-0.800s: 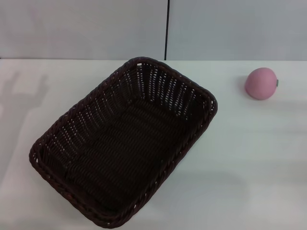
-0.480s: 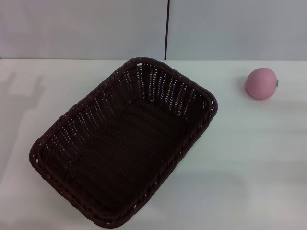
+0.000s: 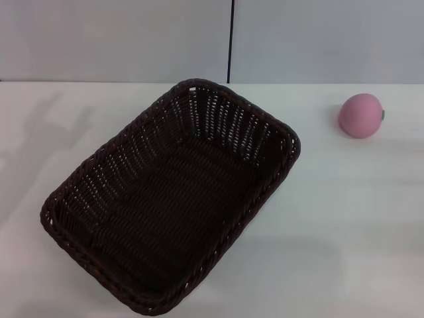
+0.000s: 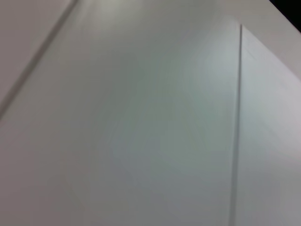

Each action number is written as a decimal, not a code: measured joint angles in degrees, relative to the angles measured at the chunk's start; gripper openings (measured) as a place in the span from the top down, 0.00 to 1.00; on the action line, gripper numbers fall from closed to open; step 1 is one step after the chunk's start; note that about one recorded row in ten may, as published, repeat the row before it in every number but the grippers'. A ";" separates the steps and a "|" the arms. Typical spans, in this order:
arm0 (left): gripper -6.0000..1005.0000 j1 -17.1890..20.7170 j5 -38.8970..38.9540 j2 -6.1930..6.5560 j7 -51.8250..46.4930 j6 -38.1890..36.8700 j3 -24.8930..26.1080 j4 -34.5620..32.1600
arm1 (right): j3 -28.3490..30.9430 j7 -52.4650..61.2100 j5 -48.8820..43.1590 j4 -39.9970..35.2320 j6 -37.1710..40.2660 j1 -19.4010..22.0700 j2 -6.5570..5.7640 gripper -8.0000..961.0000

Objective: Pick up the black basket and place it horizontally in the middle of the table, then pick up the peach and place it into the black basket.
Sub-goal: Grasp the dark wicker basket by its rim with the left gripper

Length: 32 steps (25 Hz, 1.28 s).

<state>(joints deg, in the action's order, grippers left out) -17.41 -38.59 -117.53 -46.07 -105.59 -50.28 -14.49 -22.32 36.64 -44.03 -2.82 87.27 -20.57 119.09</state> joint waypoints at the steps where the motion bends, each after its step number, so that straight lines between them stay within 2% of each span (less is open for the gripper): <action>1: 0.21 0.34 -1.41 1.15 -6.77 1.51 -1.52 -4.14 | 0.00 0.00 0.00 0.00 0.00 0.00 0.00 0.43; 4: 0.21 0.34 -1.41 1.15 -6.77 1.51 -1.52 -4.14 | 0.00 0.01 0.00 0.00 0.00 0.11 0.00 0.43; 5: 0.21 -0.02 -4.61 2.83 -14.48 3.24 -1.61 -7.92 | 0.00 0.01 0.00 0.00 0.00 0.13 0.00 0.43; 6: 0.21 -0.02 -4.61 2.83 -14.48 3.24 -1.61 -7.92 | -0.01 0.01 0.00 0.00 0.00 0.16 0.01 0.43; 7: 0.22 -1.94 -14.82 6.12 -31.01 7.54 -1.48 -17.34 | -0.01 0.01 0.00 0.00 0.00 0.17 0.03 0.43; 8: 0.22 -3.14 -19.60 7.33 -37.51 9.38 -1.28 -21.02 | -0.01 0.01 0.00 0.00 0.00 0.19 0.05 0.43; 10: 0.22 -3.14 -19.60 7.33 -37.51 9.38 -1.28 -21.02 | -0.01 0.01 0.00 0.00 0.00 0.24 0.07 0.43; 11: 0.22 -5.47 -28.37 9.23 -47.68 11.18 -1.15 -26.25 | -0.01 0.01 0.00 0.00 0.00 0.26 0.07 0.43; 12: 0.22 -6.79 -33.89 10.03 -53.02 12.23 -1.14 -28.79 | -0.01 0.01 0.00 0.00 -0.01 0.27 0.07 0.43; 15: 0.22 -9.29 -45.32 11.13 -64.11 14.53 -0.97 -33.93 | -0.01 0.01 0.00 0.00 -0.02 0.31 0.09 0.43; 16: 0.22 -11.67 -56.53 11.50 -72.21 14.76 0.04 -39.39 | 0.00 0.01 0.00 0.04 -0.03 0.34 0.09 0.43; 19: 0.23 -12.42 -59.87 11.46 -74.59 14.42 0.45 -41.26 | 0.00 0.01 0.00 0.31 -0.05 0.37 0.09 0.43; 20: 0.23 -13.32 -64.08 11.28 -77.03 13.70 0.80 -44.01 | 0.18 0.01 0.00 0.52 -0.06 0.42 0.09 0.43; 21: 0.23 -15.03 -72.27 10.69 -81.11 11.74 1.00 -49.17 | 0.18 0.01 0.00 0.52 -0.06 0.42 0.09 0.43; 22: 0.23 -15.28 -73.47 10.58 -81.65 11.36 1.00 -49.90 | 0.35 0.01 0.00 0.56 -0.07 0.45 0.09 0.43; 23: 0.23 -16.52 -78.16 9.92 -83.23 9.64 0.99 -52.55 | 0.60 0.01 0.00 0.67 -0.12 0.48 0.09 0.43; 24: 0.23 -16.52 -78.16 9.92 -83.23 9.64 0.99 -52.55 | 0.60 0.01 0.00 0.67 -0.12 0.48 0.09 0.43; 27: 0.24 -19.02 -85.80 8.47 -85.60 6.25 0.74 -55.35 | 0.73 0.01 0.00 0.69 -0.16 0.54 0.06 0.43; 28: 0.24 -20.32 -90.37 7.30 -86.98 5.13 0.50 -56.37 | 1.07 0.01 0.00 0.70 -0.17 0.56 0.03 0.43; 30: 0.24 -20.64 -91.62 6.95 -87.37 4.91 0.44 -56.65 | 1.41 0.01 0.00 0.70 -0.18 0.55 0.02 0.43; 31: 0.24 -21.44 -95.13 5.91 -88.39 4.45 0.36 -57.53 | 1.41 0.01 0.00 0.70 -0.18 0.55 0.02 0.43; 32: 0.24 -21.44 -95.13 5.91 -88.39 4.45 0.36 -57.53 | 1.47 0.01 0.00 0.71 -0.21 0.53 0.01 0.43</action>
<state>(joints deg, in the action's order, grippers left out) -38.85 -133.72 -111.62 -134.47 -101.14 -49.92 -72.02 -20.85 36.65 -44.03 -2.11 87.06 -20.04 119.10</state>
